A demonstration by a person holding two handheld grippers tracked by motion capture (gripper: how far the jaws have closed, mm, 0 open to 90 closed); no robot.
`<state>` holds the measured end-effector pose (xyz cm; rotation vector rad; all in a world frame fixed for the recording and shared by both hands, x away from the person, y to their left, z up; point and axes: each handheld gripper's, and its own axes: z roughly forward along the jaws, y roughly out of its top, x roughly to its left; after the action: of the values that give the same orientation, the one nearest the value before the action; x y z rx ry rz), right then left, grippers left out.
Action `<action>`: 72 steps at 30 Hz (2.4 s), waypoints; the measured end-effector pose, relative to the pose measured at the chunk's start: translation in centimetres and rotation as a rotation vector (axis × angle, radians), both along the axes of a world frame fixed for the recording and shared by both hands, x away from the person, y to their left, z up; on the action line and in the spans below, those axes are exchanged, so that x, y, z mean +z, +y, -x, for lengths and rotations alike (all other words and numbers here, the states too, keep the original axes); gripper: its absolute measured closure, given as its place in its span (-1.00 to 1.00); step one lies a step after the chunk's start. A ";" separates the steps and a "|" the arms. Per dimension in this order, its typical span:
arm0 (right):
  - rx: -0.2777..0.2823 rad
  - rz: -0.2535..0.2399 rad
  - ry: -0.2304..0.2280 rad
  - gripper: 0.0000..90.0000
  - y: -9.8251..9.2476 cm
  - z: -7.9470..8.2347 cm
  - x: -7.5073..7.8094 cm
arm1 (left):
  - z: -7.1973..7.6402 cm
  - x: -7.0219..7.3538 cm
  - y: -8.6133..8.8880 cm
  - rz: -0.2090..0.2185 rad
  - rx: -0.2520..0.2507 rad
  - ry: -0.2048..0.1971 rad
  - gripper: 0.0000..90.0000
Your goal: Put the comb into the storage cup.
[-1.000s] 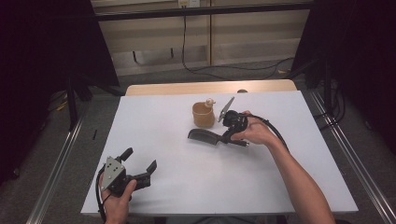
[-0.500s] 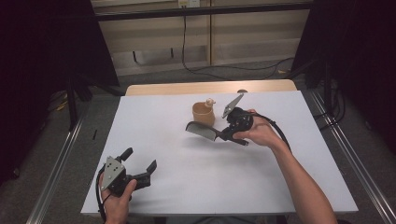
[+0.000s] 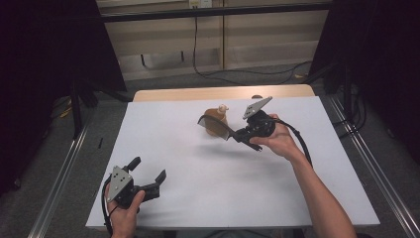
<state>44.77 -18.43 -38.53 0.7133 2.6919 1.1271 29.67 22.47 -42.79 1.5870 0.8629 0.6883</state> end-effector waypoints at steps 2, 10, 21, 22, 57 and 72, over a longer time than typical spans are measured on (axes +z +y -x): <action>-0.010 -0.024 -0.004 0.62 -0.2 -0.1 0.1 | 0.0 0.0 0.0 -0.003 0.001 -0.004 -0.92; -0.111 -0.113 -0.071 0.62 -0.6 -0.4 0.4 | 0.3 0.1 0.0 0.007 -0.006 -0.005 -0.92; -0.158 -0.217 -0.106 0.62 -0.6 -0.6 0.2 | 0.1 0.1 0.2 0.014 0.001 -0.002 -0.92; -0.158 -0.217 -0.106 0.62 -0.6 -0.6 0.2 | 0.1 0.1 0.2 0.014 0.001 -0.002 -0.92; -0.226 -0.472 -0.276 0.62 0.2 -2.0 2.9 | 0.0 0.0 0.2 0.018 -0.004 -0.003 -0.92; -0.201 -0.506 -0.298 0.62 2.3 -3.0 2.8 | 0.0 0.1 0.4 0.023 0.002 -0.004 -0.92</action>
<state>47.77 -16.10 -35.72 0.7831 2.0538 1.7199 29.70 22.92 -42.73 1.5646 0.8668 0.6802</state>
